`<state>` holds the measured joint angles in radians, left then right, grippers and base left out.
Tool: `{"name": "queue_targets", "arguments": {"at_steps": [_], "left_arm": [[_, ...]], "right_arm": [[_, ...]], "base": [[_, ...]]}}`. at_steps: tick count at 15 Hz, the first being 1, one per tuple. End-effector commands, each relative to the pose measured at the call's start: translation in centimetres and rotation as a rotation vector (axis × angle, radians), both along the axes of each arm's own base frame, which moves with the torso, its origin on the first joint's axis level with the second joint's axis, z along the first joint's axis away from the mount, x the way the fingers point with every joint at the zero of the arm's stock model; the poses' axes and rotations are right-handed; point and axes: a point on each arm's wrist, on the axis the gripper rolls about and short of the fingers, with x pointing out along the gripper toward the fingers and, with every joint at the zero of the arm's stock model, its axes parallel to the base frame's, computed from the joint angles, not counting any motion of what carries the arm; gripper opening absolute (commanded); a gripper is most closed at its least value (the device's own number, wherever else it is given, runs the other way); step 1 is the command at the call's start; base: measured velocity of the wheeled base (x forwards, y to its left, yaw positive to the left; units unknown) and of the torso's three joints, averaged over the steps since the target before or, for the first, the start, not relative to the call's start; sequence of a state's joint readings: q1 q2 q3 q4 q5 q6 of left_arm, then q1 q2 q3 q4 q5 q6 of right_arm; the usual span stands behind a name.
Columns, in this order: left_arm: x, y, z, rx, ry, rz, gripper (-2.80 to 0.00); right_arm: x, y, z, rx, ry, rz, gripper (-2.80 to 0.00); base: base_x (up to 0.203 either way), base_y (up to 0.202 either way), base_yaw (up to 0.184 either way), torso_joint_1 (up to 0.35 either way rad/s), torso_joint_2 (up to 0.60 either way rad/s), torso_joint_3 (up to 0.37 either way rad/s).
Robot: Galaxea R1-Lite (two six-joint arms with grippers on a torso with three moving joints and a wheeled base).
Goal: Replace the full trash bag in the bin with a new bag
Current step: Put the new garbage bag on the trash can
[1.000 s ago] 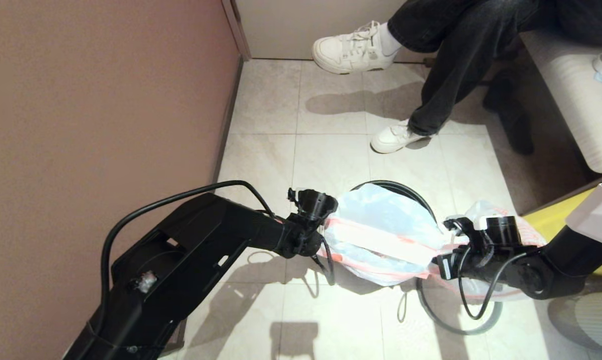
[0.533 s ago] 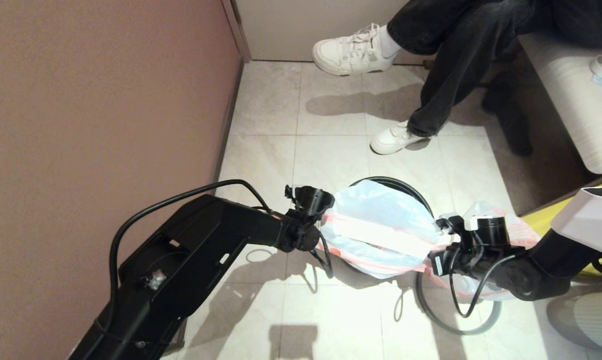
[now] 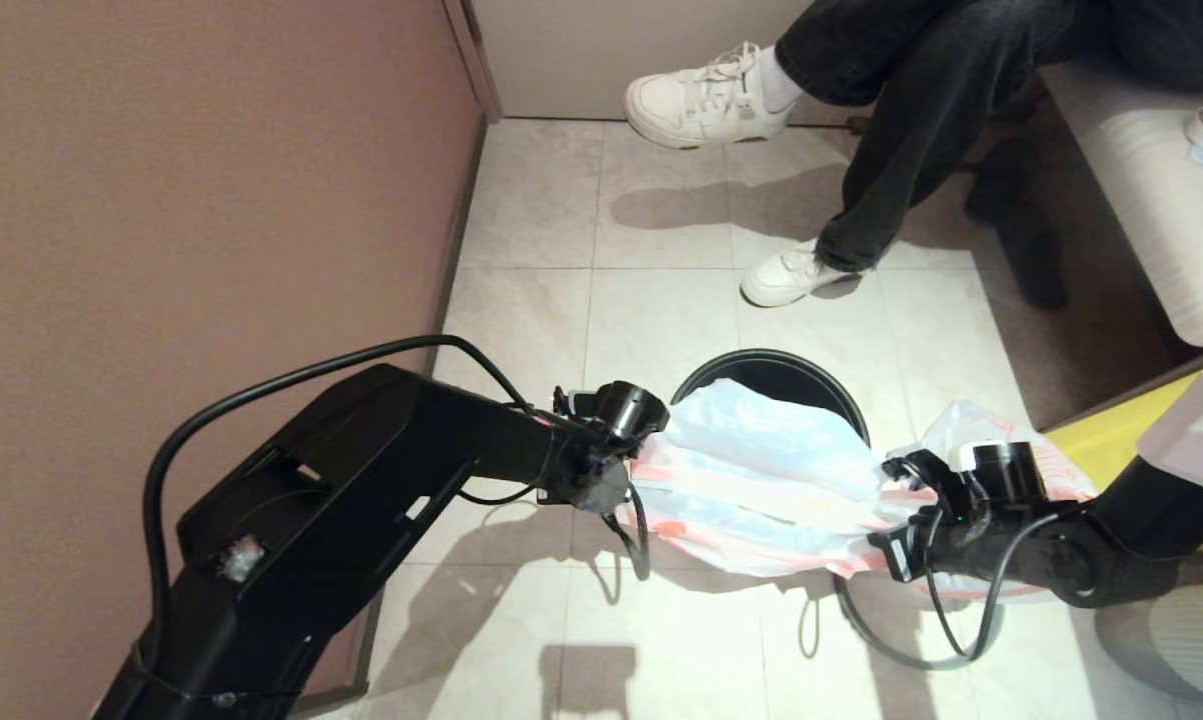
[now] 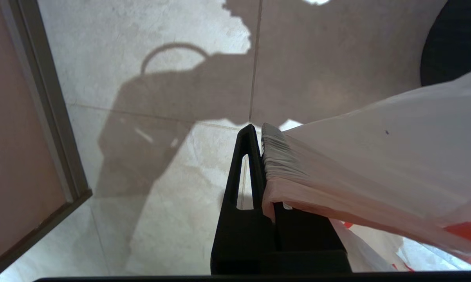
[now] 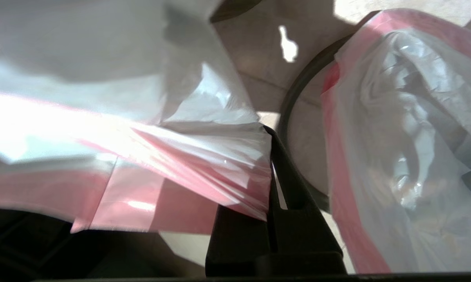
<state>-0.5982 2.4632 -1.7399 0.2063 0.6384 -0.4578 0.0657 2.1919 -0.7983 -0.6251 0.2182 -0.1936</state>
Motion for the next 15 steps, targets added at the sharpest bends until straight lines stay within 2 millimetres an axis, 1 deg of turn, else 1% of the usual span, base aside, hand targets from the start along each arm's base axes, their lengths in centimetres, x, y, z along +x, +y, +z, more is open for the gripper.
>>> {"name": "queue_targets", "arguments": {"at_steps": [1,3,4,6,7,8,9,10,11,12,13,15], "left_arm": [[-1.0,-0.4,0.9,-0.01,-0.002,-0.018,-2.8],[-1.6,-0.6,0.2,0.005,0.021,-0.026,-2.8],[-1.6,-0.6,0.2,0.003,0.019,-0.026,-2.8],[-1.7,-0.5,1.3,-0.012,0.0,-0.028,-2.8],[-1.6,-0.6,1.2,-0.011,0.0,-0.029,-2.8],[-1.3,-0.6,0.1,0.004,0.015,-0.025,-2.8],[-0.3,-0.3,-1.7,0.02,0.031,-0.009,-2.8],[0.9,0.0,-2.0,0.014,0.016,0.012,-2.8],[2.1,0.2,-1.6,-0.006,-0.016,0.03,-2.8],[2.9,0.3,-1.0,-0.025,-0.044,0.039,-2.8],[3.3,0.1,-0.4,-0.041,-0.066,0.042,-2.8],[3.3,-0.9,0.0,-0.074,-0.096,0.017,-2.8]], "right_arm": [[-0.9,0.0,1.8,0.002,-0.043,0.052,-2.8],[-1.7,-0.1,1.2,-0.032,-0.03,0.123,-2.8],[-1.7,-0.2,0.9,-0.031,-0.018,0.128,-2.8],[-1.5,-0.4,0.6,-0.029,-0.013,0.121,-2.8],[-1.4,-0.4,0.1,-0.03,-0.002,0.121,-2.8],[-1.1,-0.4,-0.6,-0.032,0.012,0.118,-2.8],[-0.7,-0.4,-1.0,-0.031,0.011,0.112,-2.8],[-0.4,-0.4,-1.1,-0.021,0.012,0.096,-2.8],[0.2,-0.4,-0.9,0.017,0.009,0.051,-2.8],[0.6,-0.4,-0.5,0.054,0.003,0.011,-2.8],[1.1,-0.4,-0.1,0.079,-0.028,-0.013,-2.8],[1.8,-0.3,0.7,0.146,-0.098,-0.062,-2.8]], "base": [[0.0,0.0,0.0,0.0,0.0,0.0],[0.0,0.0,0.0,0.0,0.0,0.0],[0.0,0.0,0.0,0.0,0.0,0.0],[0.0,0.0,0.0,0.0,0.0,0.0],[0.0,0.0,0.0,0.0,0.0,0.0],[0.0,0.0,0.0,0.0,0.0,0.0],[0.0,0.0,0.0,0.0,0.0,0.0],[0.0,0.0,0.0,0.0,0.0,0.0],[0.0,0.0,0.0,0.0,0.0,0.0],[0.0,0.0,0.0,0.0,0.0,0.0],[0.0,0.0,0.0,0.0,0.0,0.0],[0.0,0.0,0.0,0.0,0.0,0.0]]}}
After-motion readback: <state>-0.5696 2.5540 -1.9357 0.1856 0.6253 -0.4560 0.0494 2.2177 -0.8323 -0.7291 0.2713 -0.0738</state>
